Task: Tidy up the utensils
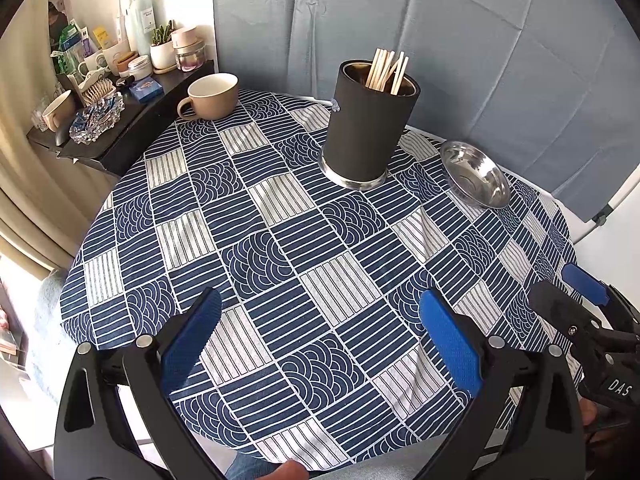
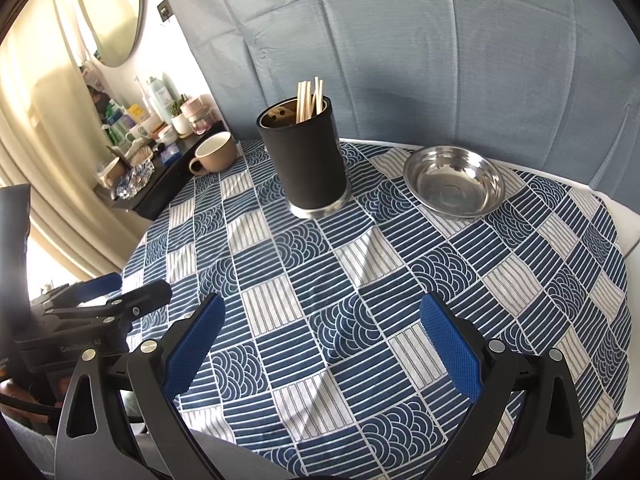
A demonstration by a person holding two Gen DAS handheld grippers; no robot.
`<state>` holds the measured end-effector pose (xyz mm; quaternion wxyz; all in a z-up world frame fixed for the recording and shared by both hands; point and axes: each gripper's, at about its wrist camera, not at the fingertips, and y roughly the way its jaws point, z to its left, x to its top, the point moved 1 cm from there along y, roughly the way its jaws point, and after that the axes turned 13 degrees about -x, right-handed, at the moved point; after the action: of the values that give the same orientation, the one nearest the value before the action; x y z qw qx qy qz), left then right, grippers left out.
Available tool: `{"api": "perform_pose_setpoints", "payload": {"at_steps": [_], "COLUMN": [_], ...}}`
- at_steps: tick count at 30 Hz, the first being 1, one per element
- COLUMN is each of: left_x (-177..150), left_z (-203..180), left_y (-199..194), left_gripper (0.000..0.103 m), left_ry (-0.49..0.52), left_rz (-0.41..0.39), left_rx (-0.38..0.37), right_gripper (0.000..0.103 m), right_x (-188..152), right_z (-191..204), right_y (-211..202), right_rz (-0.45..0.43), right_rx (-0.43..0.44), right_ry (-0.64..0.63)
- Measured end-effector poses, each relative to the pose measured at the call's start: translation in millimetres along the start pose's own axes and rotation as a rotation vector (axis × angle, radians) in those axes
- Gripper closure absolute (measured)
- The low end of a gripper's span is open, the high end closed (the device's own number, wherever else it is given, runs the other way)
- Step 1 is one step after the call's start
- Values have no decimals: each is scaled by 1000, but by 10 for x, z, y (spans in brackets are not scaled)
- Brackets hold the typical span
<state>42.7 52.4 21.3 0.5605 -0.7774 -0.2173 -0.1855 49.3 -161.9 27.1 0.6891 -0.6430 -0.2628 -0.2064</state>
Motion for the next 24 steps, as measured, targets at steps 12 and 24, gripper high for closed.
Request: {"api": "perform_pose_setpoints", "payload": {"at_steps": [12, 24], "left_x": [-12, -13], "left_z": [-2, 6], "left_y": [6, 14], "left_gripper": [6, 6], "left_ry": [0, -6], "left_rz": [1, 3], "left_rx": [0, 6], "right_gripper": [9, 9], "right_x": [-15, -43], "right_z": [5, 13], "right_y": [-4, -2], "right_rz": [0, 6], "right_rx": [-3, -1], "right_ry": [2, 8]}}
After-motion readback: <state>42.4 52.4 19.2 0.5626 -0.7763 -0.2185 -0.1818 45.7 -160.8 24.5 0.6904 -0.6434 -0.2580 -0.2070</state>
